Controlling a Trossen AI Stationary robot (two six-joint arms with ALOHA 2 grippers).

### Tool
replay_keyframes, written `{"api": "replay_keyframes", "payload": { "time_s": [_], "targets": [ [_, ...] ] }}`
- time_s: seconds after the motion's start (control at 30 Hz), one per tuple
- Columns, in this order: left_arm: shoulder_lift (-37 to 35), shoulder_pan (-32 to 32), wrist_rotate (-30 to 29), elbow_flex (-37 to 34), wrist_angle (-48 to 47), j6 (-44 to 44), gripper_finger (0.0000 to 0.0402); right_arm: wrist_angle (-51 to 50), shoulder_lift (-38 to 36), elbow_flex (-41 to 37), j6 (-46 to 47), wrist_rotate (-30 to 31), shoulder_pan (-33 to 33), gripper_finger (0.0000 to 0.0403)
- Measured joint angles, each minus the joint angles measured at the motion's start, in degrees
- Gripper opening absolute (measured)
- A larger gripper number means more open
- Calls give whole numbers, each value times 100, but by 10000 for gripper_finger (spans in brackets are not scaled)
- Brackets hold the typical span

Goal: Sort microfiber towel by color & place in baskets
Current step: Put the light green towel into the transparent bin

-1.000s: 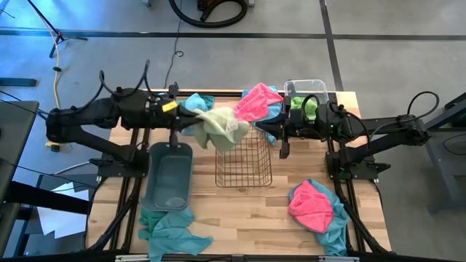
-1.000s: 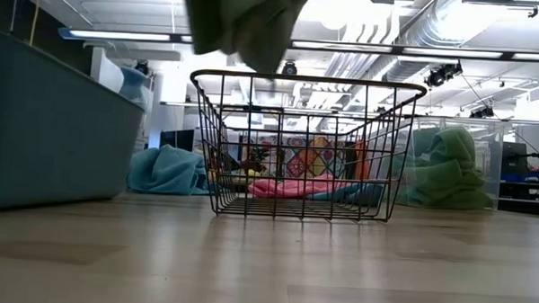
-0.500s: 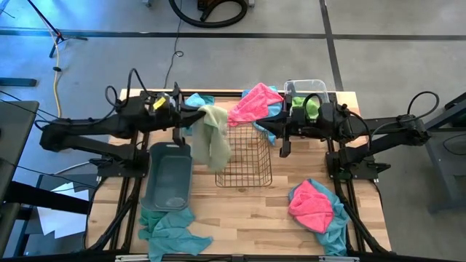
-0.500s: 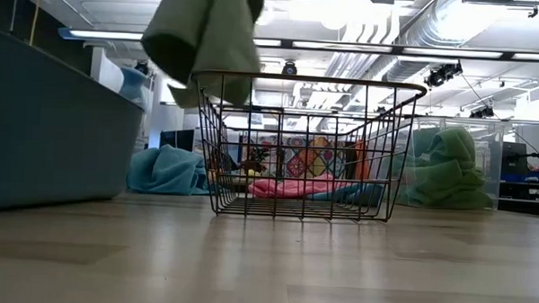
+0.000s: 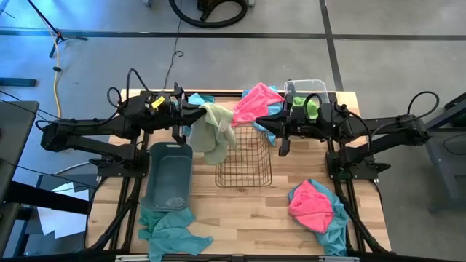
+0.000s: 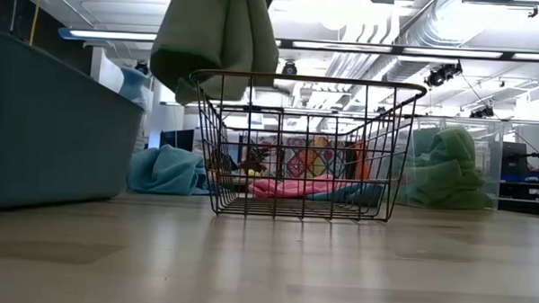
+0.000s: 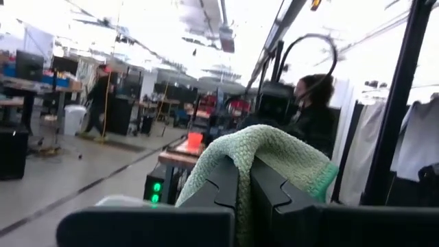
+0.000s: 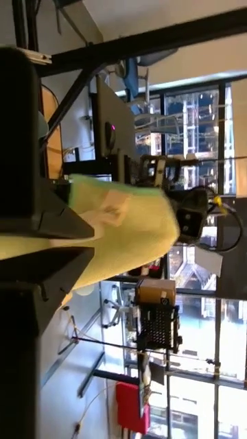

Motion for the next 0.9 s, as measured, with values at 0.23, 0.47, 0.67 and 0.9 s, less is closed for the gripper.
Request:
{"api": "replay_keyframes", "payload": {
  "time_s": [0.23, 0.47, 0.67, 0.9],
  "targets": [
    [0, 38, -6, 4, 43, -37, 0, -3, 145, 4, 518, 97, -2, 136],
    [-2, 44, -13, 4, 308, -96, 0, 38, 549, 4, 1049, 71, -2, 262],
    [-2, 42, 296, 198, 306, -103, 0, 118, 740, 4, 1035, 24, -62, 301],
    [0, 42, 325, 410, 299, -101, 0, 714, 1154, 7, 608, 15, -229, 305]
  ]
}}
